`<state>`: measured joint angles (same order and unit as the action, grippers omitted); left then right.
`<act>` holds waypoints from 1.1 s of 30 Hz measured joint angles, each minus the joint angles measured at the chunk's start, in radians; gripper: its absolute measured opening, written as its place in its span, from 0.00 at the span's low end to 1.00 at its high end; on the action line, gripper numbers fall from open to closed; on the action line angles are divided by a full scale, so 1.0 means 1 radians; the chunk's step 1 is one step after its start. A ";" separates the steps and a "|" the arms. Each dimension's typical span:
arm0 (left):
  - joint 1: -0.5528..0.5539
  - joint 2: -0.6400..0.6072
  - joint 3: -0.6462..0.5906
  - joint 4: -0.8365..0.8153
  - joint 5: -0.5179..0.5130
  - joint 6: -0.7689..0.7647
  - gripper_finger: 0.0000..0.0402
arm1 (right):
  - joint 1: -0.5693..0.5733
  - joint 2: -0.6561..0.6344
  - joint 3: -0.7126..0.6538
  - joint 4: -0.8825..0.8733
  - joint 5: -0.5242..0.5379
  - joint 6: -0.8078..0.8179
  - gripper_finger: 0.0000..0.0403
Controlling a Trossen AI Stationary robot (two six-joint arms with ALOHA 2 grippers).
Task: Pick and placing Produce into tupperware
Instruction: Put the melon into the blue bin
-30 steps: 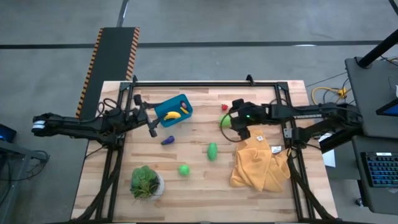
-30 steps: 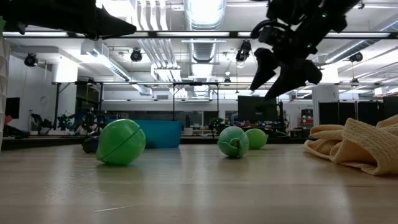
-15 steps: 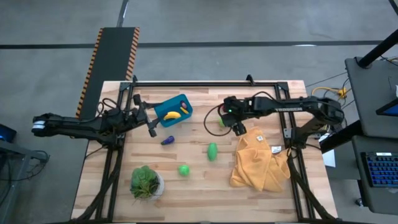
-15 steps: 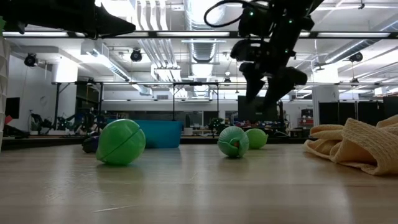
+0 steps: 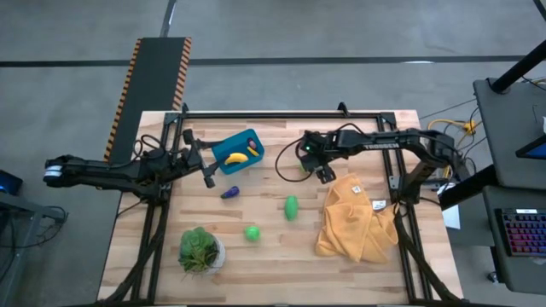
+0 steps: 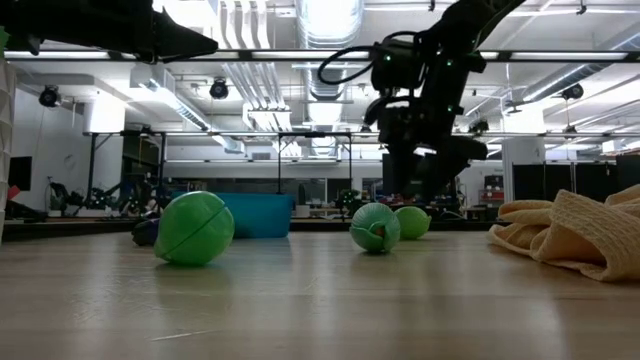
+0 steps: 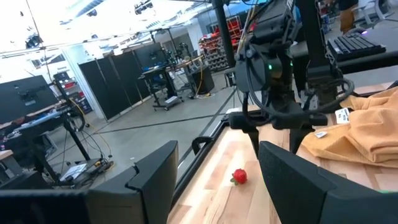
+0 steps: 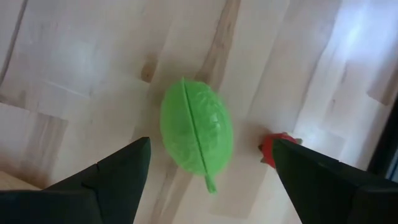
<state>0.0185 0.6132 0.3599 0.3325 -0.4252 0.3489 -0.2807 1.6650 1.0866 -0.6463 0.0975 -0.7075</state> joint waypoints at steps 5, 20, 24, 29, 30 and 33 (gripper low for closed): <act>0.000 0.000 0.000 0.001 0.000 0.000 0.52 | 0.000 0.023 0.000 0.004 -0.004 0.000 0.81; 0.000 0.000 0.000 0.001 0.000 0.000 0.52 | -0.006 0.106 -0.003 0.049 -0.029 -0.009 0.81; 0.000 0.001 0.000 0.001 0.000 0.000 0.52 | -0.011 0.138 -0.003 0.054 -0.029 -0.009 0.81; 0.000 -0.001 0.000 0.000 0.000 0.000 0.52 | -0.015 0.156 -0.003 0.055 -0.029 -0.011 0.81; 0.000 -0.001 0.000 0.000 0.000 0.000 0.52 | -0.015 0.157 -0.003 0.056 -0.029 -0.012 0.81; 0.000 -0.001 0.000 0.001 0.000 0.000 0.52 | -0.015 0.157 -0.002 0.056 -0.029 -0.012 0.81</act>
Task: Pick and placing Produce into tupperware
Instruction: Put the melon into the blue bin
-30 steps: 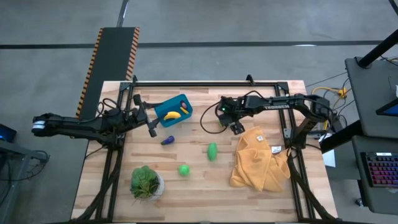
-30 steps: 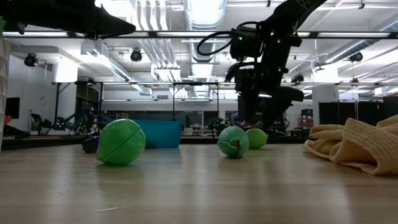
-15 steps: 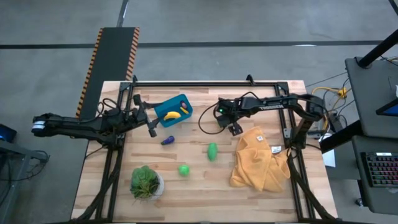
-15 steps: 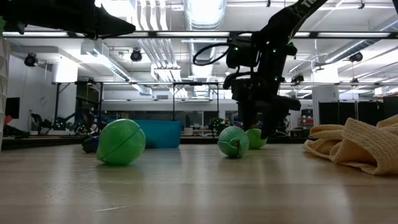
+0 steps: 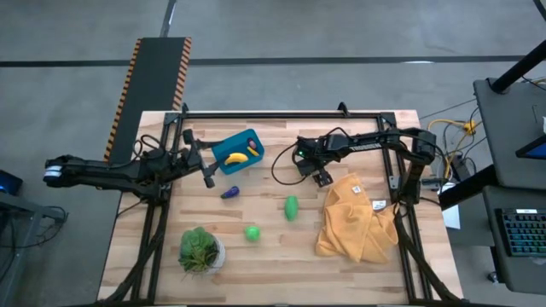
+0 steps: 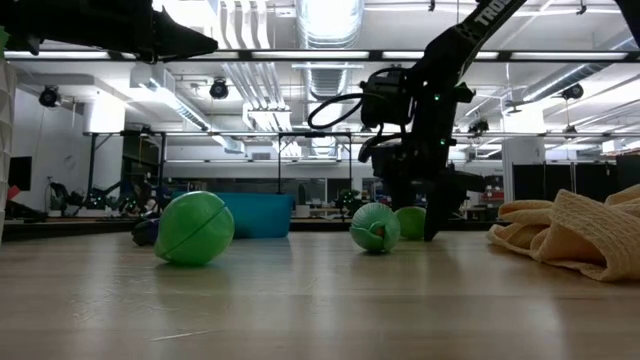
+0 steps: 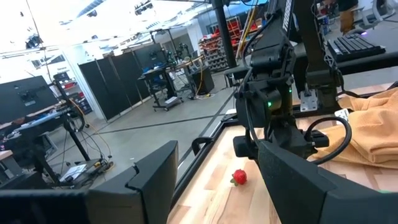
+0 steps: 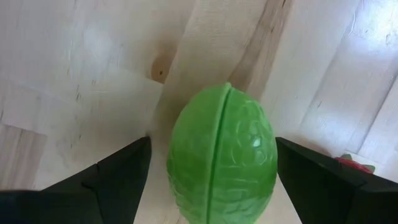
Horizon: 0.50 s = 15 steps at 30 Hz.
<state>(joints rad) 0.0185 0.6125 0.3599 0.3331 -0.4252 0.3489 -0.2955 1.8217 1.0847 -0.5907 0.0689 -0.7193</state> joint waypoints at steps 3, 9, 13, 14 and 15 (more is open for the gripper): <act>0.000 0.000 0.000 0.000 0.000 0.000 0.52 | -0.003 0.000 0.001 0.002 -0.001 -0.003 0.81; 0.000 0.000 0.000 0.000 0.000 0.000 0.52 | -0.006 0.000 0.000 0.024 -0.003 -0.010 0.81; 0.000 0.000 -0.001 0.000 0.000 0.000 0.52 | -0.006 0.000 0.000 0.029 -0.002 -0.011 0.81; 0.000 0.000 -0.001 -0.001 0.000 0.000 0.52 | -0.006 0.000 0.000 0.029 -0.002 -0.012 0.81; 0.000 0.000 0.000 -0.001 0.000 0.000 0.52 | -0.006 0.000 0.000 0.029 -0.002 -0.012 0.81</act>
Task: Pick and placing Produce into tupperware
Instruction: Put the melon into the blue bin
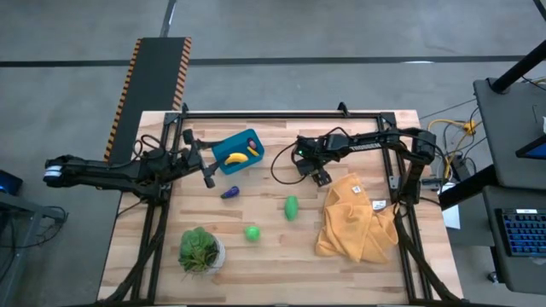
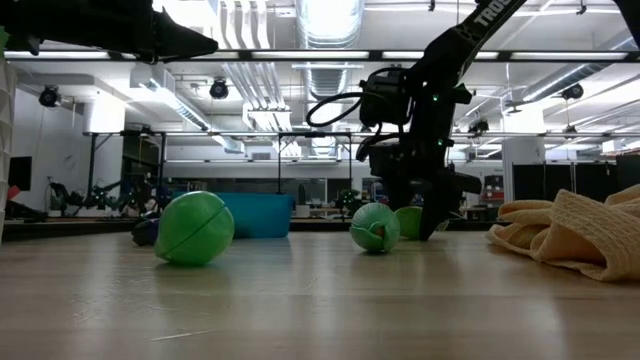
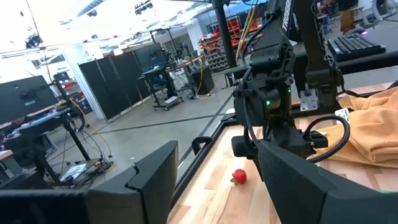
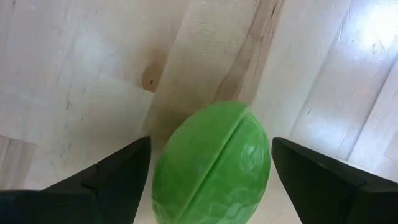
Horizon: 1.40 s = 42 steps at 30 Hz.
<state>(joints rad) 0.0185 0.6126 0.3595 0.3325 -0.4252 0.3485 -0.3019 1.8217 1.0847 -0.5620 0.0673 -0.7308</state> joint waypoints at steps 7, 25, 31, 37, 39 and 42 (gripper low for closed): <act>0.000 0.000 0.000 0.000 0.000 0.000 0.52 | -0.014 0.000 -0.002 -0.003 -0.004 0.017 0.81; 0.000 0.001 0.000 0.000 0.000 0.000 0.52 | -0.033 -0.001 -0.004 -0.038 -0.010 0.069 0.81; 0.000 0.002 0.001 0.000 0.000 0.000 0.52 | -0.033 -0.001 -0.004 -0.038 -0.013 0.069 0.81; 0.000 0.001 0.000 -0.001 0.000 0.000 0.52 | -0.033 -0.001 -0.005 -0.038 -0.014 0.069 0.81; 0.000 0.001 0.001 0.000 0.000 0.000 0.52 | -0.033 -0.001 -0.005 -0.038 -0.014 0.069 0.81; 0.000 0.001 0.000 0.000 0.000 0.000 0.52 | -0.033 -0.001 -0.005 -0.039 -0.015 0.069 0.81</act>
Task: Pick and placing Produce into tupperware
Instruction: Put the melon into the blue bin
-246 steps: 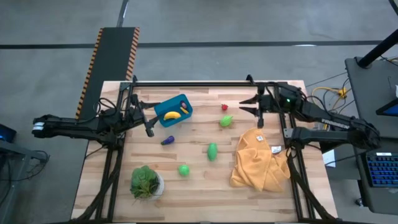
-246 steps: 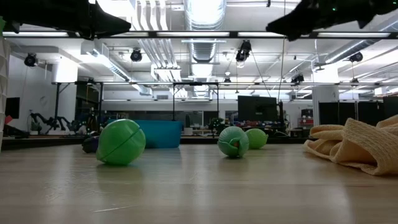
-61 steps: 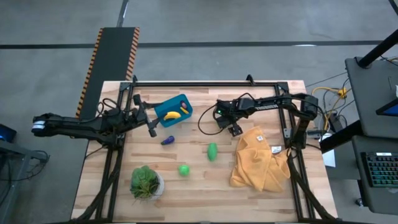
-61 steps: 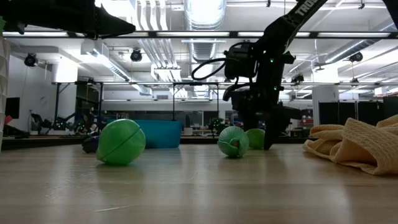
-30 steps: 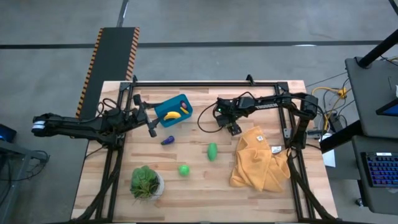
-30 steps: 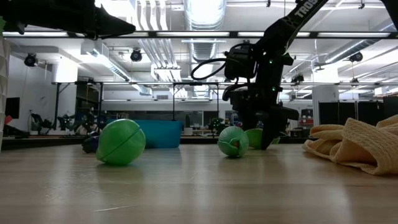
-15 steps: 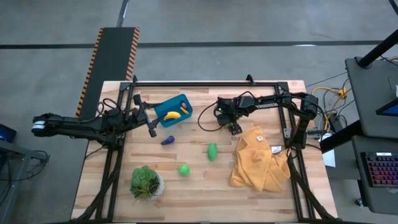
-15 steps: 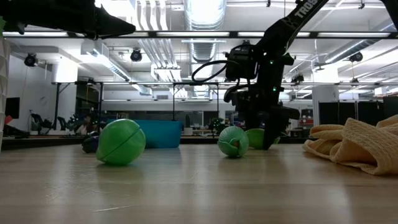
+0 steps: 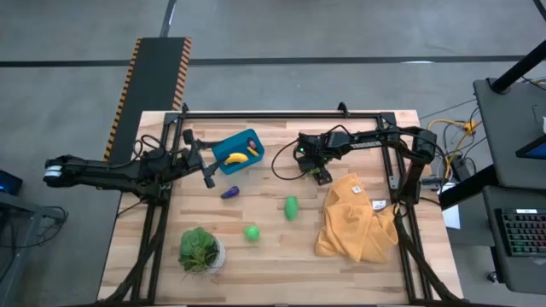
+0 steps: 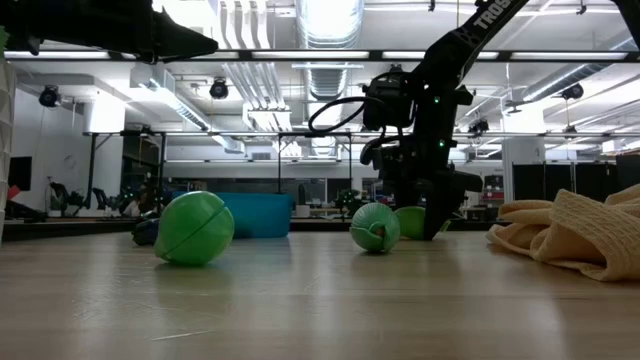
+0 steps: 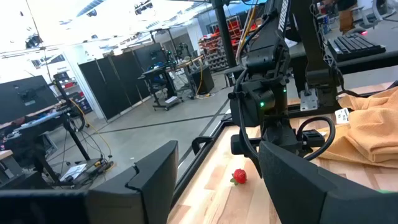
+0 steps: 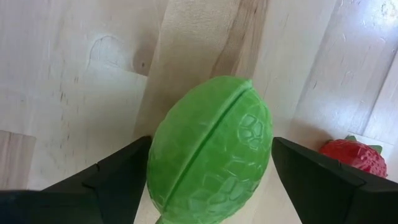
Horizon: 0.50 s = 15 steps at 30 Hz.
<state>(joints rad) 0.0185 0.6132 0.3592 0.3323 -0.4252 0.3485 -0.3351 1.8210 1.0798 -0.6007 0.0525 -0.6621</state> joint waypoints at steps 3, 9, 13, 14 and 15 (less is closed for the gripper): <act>0.000 0.000 0.000 0.000 0.000 0.000 0.52 | 0.000 0.000 0.000 -0.002 -0.002 0.000 0.77; 0.000 0.000 0.000 0.000 0.000 0.000 0.52 | 0.001 0.000 -0.001 -0.006 -0.008 0.015 0.65; 0.000 0.000 0.001 0.000 0.000 0.000 0.52 | 0.001 0.000 -0.002 -0.008 -0.007 0.014 0.57; 0.000 0.000 0.001 0.000 0.000 0.000 0.52 | 0.001 0.000 -0.002 -0.008 -0.006 0.014 0.56; 0.000 0.000 0.000 0.000 0.000 0.000 0.52 | 0.001 0.000 -0.002 -0.008 -0.004 0.014 0.55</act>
<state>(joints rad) 0.0185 0.6128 0.3592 0.3321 -0.4252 0.3485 -0.3344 1.8210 1.0782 -0.6083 0.0486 -0.6476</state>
